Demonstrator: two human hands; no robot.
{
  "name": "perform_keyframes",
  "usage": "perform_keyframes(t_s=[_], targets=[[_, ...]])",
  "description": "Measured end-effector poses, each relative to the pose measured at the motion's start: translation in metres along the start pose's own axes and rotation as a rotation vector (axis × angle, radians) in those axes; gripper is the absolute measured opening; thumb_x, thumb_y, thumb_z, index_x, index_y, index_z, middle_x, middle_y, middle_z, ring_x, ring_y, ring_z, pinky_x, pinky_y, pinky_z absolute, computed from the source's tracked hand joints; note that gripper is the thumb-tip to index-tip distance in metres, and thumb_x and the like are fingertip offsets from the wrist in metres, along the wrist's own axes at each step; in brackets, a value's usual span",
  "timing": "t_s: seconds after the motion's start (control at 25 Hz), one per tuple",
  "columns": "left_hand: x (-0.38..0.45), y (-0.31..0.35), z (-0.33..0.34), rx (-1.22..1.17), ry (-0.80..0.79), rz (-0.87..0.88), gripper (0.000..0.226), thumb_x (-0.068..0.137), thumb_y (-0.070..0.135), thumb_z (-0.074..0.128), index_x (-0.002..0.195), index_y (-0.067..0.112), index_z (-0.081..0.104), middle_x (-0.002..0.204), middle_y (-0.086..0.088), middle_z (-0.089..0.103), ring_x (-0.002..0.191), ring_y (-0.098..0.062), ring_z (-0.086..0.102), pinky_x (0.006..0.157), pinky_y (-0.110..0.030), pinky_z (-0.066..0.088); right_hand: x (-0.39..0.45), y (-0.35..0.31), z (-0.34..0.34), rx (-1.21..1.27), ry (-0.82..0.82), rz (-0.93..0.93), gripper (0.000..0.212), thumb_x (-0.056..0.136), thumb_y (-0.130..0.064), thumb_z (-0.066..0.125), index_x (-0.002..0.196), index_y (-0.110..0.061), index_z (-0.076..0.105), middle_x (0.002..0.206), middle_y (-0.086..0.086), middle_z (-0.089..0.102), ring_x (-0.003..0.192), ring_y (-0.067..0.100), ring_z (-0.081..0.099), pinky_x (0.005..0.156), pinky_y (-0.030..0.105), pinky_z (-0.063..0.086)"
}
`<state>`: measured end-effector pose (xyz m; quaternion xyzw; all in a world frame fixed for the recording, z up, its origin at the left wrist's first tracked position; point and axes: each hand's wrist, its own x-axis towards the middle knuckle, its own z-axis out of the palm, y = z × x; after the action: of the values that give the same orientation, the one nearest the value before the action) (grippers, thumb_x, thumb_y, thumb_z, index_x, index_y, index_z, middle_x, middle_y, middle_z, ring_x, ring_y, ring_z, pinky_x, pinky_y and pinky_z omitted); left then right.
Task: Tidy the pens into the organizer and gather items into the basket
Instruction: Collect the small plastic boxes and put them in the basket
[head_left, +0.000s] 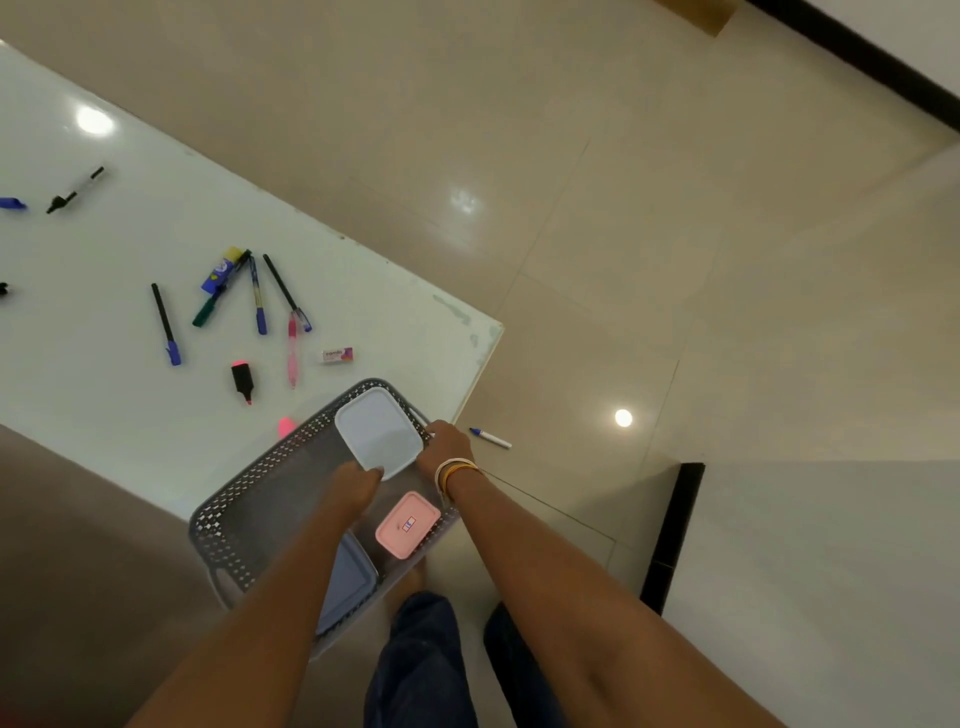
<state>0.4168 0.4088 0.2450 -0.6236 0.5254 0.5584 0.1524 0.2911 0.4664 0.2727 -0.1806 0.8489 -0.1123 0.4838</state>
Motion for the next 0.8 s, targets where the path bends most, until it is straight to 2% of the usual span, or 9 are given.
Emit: perform_keyframes(t_s=[0.08, 0.2, 0.28, 0.4, 0.56, 0.8], targets=[[-0.017, 0.015, 0.000, 0.133, 0.039, 0.047, 0.047, 0.095, 0.021, 0.052, 0.132, -0.007, 0.047, 0.135, -0.028, 0.050, 0.122, -0.040, 0.052, 0.101, -0.046, 0.045, -0.014, 0.005, -0.028, 0.009, -0.003, -0.011, 0.037, 0.087, -0.008, 0.056, 0.123, -0.003, 0.057, 0.128, 0.019, 0.058, 0.120, 0.035, 0.054, 0.100, 0.037, 0.046], [-0.052, 0.047, 0.011, 0.248, 0.058, 0.103, 0.052, 0.098, 0.024, 0.048, 0.142, -0.001, 0.036, 0.150, -0.018, 0.037, 0.137, -0.032, 0.038, 0.111, -0.035, 0.029, -0.031, 0.021, -0.074, -0.002, 0.006, -0.011, 0.037, 0.089, -0.004, 0.050, 0.125, -0.005, 0.059, 0.134, 0.016, 0.056, 0.126, 0.033, 0.050, 0.106, 0.035, 0.041], [-0.068, 0.072, 0.026, 0.282, 0.069, 0.134, 0.050, 0.098, 0.025, 0.047, 0.141, 0.001, 0.039, 0.151, -0.015, 0.037, 0.139, -0.030, 0.035, 0.112, -0.033, 0.025, -0.040, 0.037, -0.108, 0.013, 0.028, -0.014, 0.035, 0.089, -0.004, 0.050, 0.122, -0.004, 0.062, 0.133, 0.017, 0.057, 0.124, 0.034, 0.051, 0.105, 0.037, 0.043], [-0.089, 0.108, 0.053, 0.282, 0.081, 0.150, 0.044, 0.096, 0.024, 0.049, 0.134, 0.001, 0.048, 0.143, -0.018, 0.047, 0.134, -0.034, 0.040, 0.108, -0.034, 0.029, -0.046, 0.067, -0.156, 0.068, 0.056, 0.006, 0.032, 0.087, -0.004, 0.051, 0.116, -0.007, 0.064, 0.129, 0.016, 0.058, 0.118, 0.034, 0.055, 0.100, 0.039, 0.048], [-0.111, 0.152, 0.108, 0.268, 0.068, 0.185, 0.050, 0.096, 0.027, 0.049, 0.140, 0.004, 0.040, 0.146, -0.016, 0.043, 0.135, -0.032, 0.040, 0.109, -0.034, 0.031, -0.041, 0.116, -0.218, 0.099, 0.056, 0.029, 0.034, 0.084, -0.003, 0.049, 0.113, -0.010, 0.066, 0.126, 0.015, 0.059, 0.113, 0.032, 0.059, 0.098, 0.040, 0.050], [-0.126, 0.187, 0.173, 0.278, 0.084, 0.208, 0.048, 0.095, 0.024, 0.050, 0.139, 0.006, 0.042, 0.144, -0.018, 0.045, 0.132, -0.032, 0.042, 0.105, -0.033, 0.034, -0.023, 0.165, -0.273, 0.078, 0.019, 0.007, 0.030, 0.084, -0.004, 0.052, 0.109, -0.012, 0.066, 0.122, 0.014, 0.061, 0.108, 0.032, 0.064, 0.096, 0.043, 0.053]])
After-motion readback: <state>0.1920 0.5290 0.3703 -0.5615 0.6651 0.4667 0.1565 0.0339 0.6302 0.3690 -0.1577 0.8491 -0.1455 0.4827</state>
